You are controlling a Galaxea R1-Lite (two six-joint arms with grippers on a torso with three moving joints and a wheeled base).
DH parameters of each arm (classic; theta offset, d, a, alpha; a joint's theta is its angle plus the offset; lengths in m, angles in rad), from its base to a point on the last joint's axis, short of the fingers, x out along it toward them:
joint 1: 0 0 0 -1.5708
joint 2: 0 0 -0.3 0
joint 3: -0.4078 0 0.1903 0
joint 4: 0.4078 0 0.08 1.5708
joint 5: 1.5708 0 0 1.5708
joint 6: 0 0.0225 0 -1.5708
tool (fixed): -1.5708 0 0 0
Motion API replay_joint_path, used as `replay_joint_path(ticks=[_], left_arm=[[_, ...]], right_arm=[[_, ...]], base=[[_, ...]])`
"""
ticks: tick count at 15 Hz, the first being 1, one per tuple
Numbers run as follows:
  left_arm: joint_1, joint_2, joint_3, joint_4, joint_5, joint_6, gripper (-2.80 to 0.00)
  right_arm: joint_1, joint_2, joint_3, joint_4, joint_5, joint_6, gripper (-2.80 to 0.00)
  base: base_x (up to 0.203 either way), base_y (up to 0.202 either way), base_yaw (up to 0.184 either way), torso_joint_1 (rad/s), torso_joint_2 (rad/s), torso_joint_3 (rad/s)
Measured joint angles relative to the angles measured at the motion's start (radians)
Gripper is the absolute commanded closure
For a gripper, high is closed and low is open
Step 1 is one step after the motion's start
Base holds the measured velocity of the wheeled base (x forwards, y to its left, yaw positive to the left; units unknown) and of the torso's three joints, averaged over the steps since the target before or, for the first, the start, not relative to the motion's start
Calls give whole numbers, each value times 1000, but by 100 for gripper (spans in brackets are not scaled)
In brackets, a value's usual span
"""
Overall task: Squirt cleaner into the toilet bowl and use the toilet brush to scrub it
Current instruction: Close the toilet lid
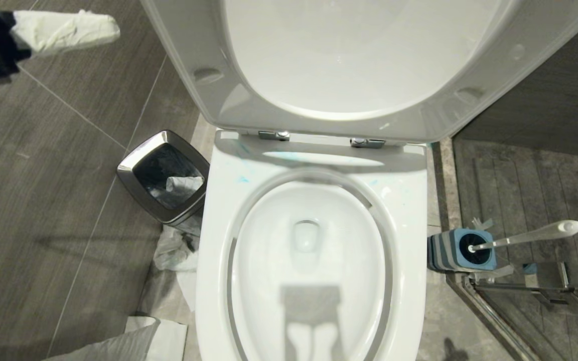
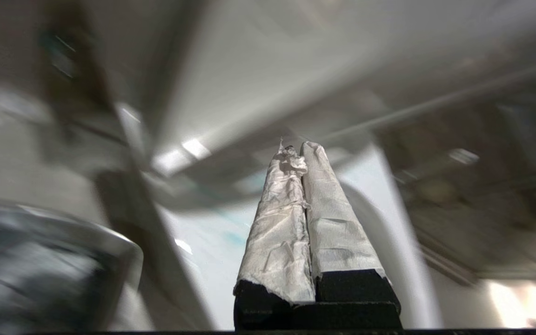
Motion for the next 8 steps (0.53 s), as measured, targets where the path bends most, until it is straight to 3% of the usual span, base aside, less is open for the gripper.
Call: replay_joint_path(ticks=[2, 4, 6, 8], left_arm=[[75, 102, -104, -128, 39, 77, 0], [113, 192, -213, -170, 126, 111, 0], [126, 268, -333, -199, 176, 107, 0], [131, 335, -457, -226, 172, 80, 0]], right_arm=[[0, 0, 0, 0, 0, 0, 0], [0, 0, 0, 0, 0, 0, 0], [0, 0, 0, 0, 0, 0, 0], [0, 0, 0, 0, 0, 0, 0]], base=[[0, 0, 0, 0, 0, 0], [0, 0, 0, 0, 0, 0], [0, 0, 0, 0, 0, 0], [0, 0, 0, 0, 0, 0]])
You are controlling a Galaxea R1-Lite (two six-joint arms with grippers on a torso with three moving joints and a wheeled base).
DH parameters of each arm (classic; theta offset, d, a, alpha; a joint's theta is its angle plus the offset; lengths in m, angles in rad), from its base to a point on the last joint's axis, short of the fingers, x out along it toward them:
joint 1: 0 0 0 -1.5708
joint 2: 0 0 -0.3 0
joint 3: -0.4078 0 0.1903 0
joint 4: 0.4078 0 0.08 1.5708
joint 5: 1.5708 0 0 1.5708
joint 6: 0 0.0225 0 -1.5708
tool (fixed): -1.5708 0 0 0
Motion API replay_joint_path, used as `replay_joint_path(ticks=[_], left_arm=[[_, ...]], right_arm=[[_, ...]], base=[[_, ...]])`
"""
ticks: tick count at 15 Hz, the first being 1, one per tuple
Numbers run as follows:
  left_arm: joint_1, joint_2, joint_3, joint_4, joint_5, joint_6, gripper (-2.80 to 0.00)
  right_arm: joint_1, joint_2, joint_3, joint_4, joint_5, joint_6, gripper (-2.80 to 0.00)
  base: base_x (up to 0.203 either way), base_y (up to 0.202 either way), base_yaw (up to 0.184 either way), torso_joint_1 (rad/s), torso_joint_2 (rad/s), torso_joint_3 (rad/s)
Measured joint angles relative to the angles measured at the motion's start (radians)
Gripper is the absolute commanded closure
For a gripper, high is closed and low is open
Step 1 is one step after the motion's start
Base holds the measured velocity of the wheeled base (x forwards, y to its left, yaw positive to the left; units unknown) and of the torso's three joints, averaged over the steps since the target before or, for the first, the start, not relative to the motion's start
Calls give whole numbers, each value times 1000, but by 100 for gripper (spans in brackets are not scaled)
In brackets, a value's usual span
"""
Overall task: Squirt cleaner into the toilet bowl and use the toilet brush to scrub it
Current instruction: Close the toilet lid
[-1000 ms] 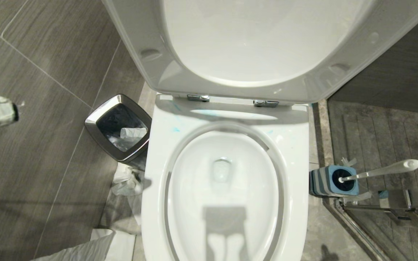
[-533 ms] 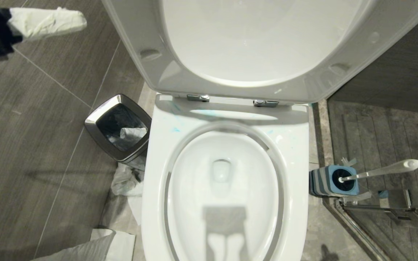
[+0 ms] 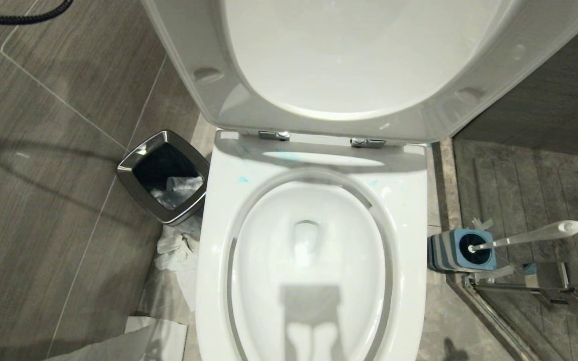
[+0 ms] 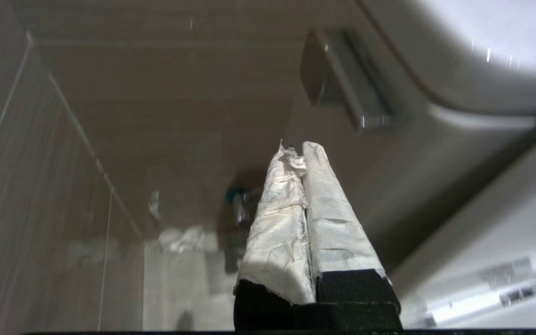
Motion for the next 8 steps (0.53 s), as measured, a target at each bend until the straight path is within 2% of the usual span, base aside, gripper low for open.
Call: replay_joint_path(ticks=[3, 5, 8], left_arm=[[12, 71, -101, -66, -111, -90, 0], [15, 87, -112, -105, -139, -125, 0], [18, 78, -115, -131, -153, -221, 0]], right_arm=[[0, 0, 0, 0, 0, 0, 0], [0, 0, 0, 0, 0, 0, 0], [0, 0, 0, 0, 0, 0, 0]], base=[[0, 0, 0, 0, 0, 0], [0, 0, 0, 0, 0, 0], [0, 0, 0, 0, 0, 0]])
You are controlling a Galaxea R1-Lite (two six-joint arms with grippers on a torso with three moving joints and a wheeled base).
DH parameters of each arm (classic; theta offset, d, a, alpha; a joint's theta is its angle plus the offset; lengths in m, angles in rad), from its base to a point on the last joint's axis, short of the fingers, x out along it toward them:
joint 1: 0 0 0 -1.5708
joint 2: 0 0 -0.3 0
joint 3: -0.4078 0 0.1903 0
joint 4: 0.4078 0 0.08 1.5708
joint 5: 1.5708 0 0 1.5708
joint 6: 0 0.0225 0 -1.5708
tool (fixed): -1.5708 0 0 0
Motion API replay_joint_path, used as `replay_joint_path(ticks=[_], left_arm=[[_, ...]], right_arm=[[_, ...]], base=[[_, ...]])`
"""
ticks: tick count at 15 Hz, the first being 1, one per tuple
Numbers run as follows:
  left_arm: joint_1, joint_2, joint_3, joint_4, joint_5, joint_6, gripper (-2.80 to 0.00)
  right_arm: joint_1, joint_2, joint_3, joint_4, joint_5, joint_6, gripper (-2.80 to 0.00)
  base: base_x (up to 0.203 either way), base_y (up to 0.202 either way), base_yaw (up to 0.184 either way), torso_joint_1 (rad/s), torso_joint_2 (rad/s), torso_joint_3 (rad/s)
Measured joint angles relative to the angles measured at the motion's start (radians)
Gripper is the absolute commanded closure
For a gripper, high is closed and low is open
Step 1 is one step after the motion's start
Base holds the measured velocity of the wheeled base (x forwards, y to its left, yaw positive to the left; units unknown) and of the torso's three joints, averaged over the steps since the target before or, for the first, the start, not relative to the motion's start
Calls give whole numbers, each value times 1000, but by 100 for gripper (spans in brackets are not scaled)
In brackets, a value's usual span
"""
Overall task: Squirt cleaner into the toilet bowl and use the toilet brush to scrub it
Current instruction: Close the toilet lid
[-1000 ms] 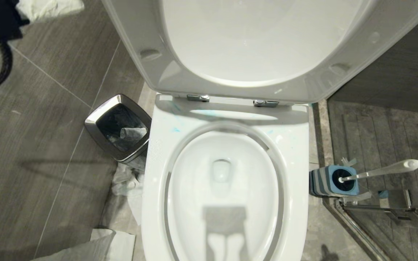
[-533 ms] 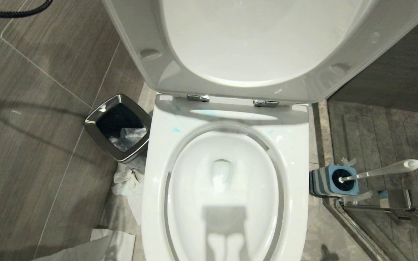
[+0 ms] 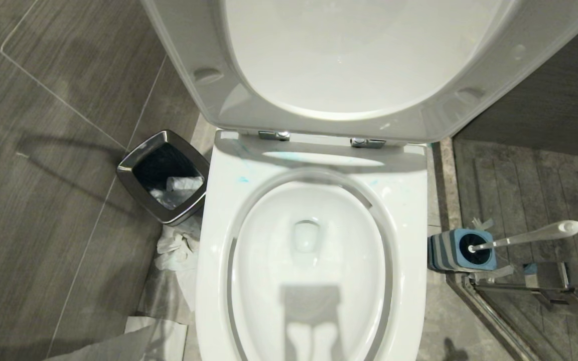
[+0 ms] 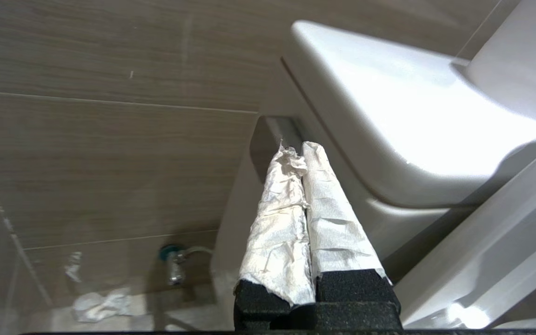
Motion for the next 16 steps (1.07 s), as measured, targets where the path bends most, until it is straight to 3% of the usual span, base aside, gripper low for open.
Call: replay_joint_path(ticks=[4, 6, 9, 11, 16], left_arm=[[23, -42, 8, -19, -4, -159, 0], [30, -60, 32, -104, -23, -265, 0], [29, -40, 60, -276, -69, -372, 0], [29, -32, 73, -299, -108, -471, 0], [5, -9, 112, -339, -240, -495, 0]], right_arm=[[0, 0, 0, 0, 0, 0, 0], [0, 0, 0, 0, 0, 0, 0], [0, 0, 0, 0, 0, 0, 0], [0, 0, 0, 0, 0, 0, 0], [0, 0, 0, 0, 0, 0, 0]], base=[[0, 0, 0, 0, 0, 0], [0, 0, 0, 0, 0, 0], [0, 0, 0, 0, 0, 0], [0, 0, 0, 0, 0, 0], [0, 0, 0, 0, 0, 0]])
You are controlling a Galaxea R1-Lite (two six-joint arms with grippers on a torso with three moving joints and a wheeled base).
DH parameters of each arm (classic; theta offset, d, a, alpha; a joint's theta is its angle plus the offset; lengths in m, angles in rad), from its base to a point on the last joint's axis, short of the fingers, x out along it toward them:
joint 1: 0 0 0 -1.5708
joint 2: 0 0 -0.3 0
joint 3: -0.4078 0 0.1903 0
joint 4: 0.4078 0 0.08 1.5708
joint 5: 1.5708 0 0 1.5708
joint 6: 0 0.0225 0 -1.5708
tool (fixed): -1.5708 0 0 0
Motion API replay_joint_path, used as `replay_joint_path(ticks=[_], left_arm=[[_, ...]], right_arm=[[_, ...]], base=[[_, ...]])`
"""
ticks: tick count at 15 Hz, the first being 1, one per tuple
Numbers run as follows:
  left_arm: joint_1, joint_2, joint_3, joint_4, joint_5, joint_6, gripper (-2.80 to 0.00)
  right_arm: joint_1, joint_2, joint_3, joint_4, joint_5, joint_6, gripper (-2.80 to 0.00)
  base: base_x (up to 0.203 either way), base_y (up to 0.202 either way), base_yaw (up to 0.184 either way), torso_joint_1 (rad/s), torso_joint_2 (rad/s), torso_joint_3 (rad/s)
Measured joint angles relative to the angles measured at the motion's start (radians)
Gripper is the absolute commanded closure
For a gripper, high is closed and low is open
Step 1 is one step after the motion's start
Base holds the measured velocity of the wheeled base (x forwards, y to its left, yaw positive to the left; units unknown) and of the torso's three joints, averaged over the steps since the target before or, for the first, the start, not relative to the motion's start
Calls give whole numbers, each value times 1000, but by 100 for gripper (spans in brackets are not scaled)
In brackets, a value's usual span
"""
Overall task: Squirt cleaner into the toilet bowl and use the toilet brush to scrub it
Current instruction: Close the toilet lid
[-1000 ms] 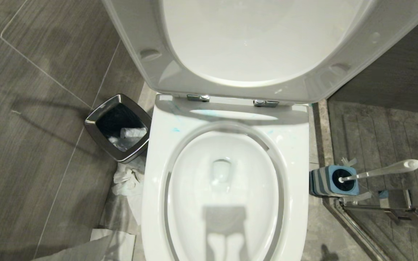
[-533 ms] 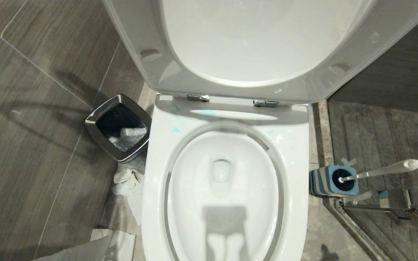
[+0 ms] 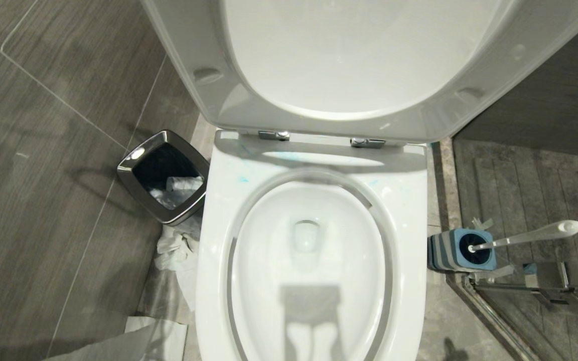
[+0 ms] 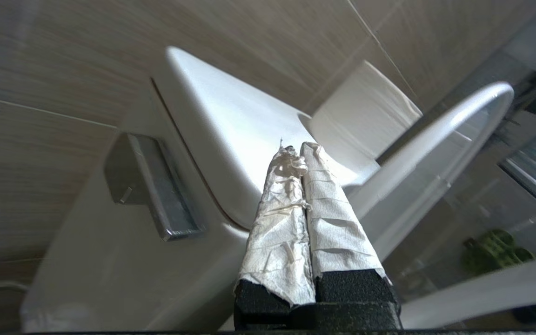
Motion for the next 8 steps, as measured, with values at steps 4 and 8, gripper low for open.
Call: replay_joint_path(ticks=[4, 8], left_arm=[[-59, 25, 29, -61, -26, 9, 0], [-83, 60, 32, -91, -25, 57, 0]], right_arm=[[0, 0, 0, 0, 0, 0, 0], [0, 0, 0, 0, 0, 0, 0]], base=[[0, 0, 0, 0, 0, 0], [0, 0, 0, 0, 0, 0]])
